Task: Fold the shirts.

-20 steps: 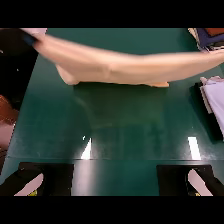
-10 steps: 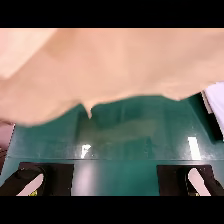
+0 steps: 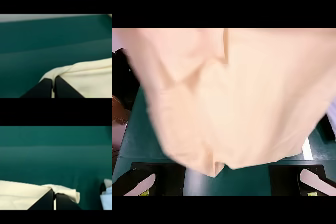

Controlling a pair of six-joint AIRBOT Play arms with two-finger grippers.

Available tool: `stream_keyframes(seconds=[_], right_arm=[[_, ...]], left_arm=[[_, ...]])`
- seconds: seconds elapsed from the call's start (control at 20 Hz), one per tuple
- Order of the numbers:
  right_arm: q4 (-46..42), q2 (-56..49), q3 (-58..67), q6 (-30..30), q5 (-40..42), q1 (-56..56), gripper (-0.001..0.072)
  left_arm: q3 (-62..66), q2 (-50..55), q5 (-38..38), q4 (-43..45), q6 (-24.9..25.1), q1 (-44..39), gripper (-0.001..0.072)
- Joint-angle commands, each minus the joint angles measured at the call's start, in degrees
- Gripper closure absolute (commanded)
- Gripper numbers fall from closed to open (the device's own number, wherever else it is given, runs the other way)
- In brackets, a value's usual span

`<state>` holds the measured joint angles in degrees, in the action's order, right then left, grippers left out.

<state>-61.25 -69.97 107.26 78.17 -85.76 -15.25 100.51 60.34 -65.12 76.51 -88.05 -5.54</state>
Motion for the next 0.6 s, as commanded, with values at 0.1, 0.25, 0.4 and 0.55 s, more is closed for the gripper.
stream_keyframes(seconds=[0.1,0.25,0.4,0.55], right_arm=[[-6.67,-17.79,-9.05,0.44,0.37,9.79,0.0696],[-6.47,-26.84,-6.45,0.44,7.65,11.08,0.0696],[-6.19,-32.7,1.2,0.44,11.08,11.08,0.0696],[-6.29,-34.42,6.19,0.39,8.83,11.08,0.0697]], left_arm=[[-8.02,19.39,-1.33,0.42,0.02,0.07,0.0681],[-7.91,29.31,5.16,0.39,3.21,0.22,0.0681],[-7.67,32.92,12.04,-0.31,2.99,1.25,0.0681],[-6.84,32.92,9.18,-0.55,3.02,3.34,0.0681]])
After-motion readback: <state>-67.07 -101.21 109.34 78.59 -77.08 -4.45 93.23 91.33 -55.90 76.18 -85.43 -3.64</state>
